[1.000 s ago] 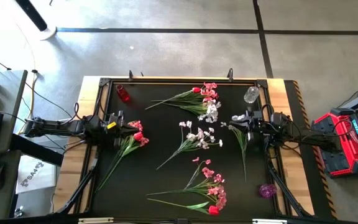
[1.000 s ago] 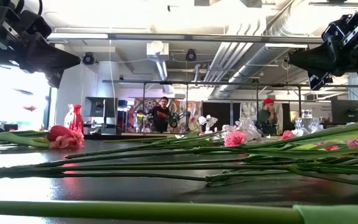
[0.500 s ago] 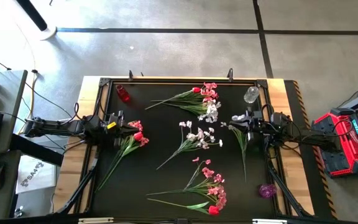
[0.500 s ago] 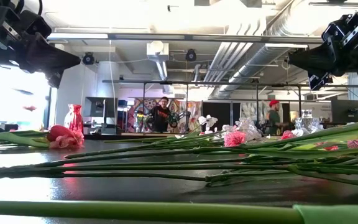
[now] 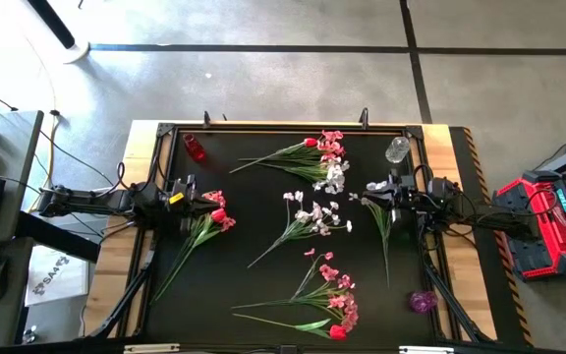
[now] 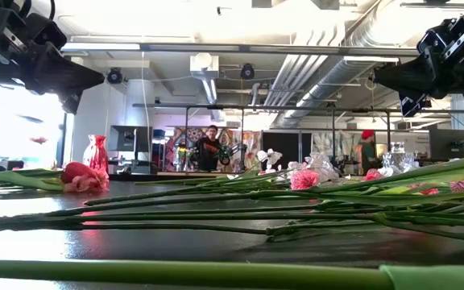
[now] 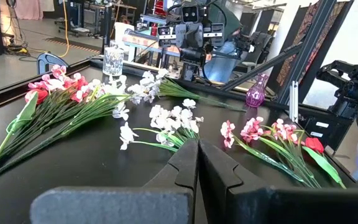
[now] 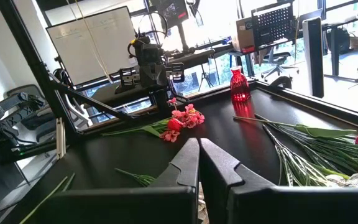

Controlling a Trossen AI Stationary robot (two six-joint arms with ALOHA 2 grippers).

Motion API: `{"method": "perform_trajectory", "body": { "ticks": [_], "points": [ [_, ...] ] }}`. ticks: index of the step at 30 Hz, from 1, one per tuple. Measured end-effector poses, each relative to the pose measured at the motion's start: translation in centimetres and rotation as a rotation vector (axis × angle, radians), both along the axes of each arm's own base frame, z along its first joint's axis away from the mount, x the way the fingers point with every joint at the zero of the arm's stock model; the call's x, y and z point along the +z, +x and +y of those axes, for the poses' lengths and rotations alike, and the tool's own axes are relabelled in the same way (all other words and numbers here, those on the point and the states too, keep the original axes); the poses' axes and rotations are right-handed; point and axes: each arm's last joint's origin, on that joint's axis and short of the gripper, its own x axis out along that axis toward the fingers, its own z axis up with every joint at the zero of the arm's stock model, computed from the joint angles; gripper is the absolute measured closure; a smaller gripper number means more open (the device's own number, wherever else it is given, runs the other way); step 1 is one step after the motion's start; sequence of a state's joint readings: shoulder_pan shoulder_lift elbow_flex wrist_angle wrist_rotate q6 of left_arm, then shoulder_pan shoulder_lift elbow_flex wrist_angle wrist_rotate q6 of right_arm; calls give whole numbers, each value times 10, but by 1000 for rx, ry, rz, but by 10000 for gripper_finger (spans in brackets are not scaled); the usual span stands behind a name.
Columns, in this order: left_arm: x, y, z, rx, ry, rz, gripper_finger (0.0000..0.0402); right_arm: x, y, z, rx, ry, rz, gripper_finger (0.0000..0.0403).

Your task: Sort flowers into vase by color

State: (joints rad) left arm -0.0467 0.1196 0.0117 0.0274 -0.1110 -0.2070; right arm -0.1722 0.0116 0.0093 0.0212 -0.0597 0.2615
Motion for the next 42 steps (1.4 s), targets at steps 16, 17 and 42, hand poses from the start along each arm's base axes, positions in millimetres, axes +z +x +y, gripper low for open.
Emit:
{"method": "perform_trajectory", "body": {
  "ticks": [16,17,42],
  "points": [
    [2,0,3,117,-19,-26,401,0,0,0,0,0,1,402],
    [3,0,4,138,-48,-37,401,0,0,0,0,0,0,402],
    [16,-1,9,334,-407,-260,372,22,-6,-10,-279,586,-386,402]
  ]
}}
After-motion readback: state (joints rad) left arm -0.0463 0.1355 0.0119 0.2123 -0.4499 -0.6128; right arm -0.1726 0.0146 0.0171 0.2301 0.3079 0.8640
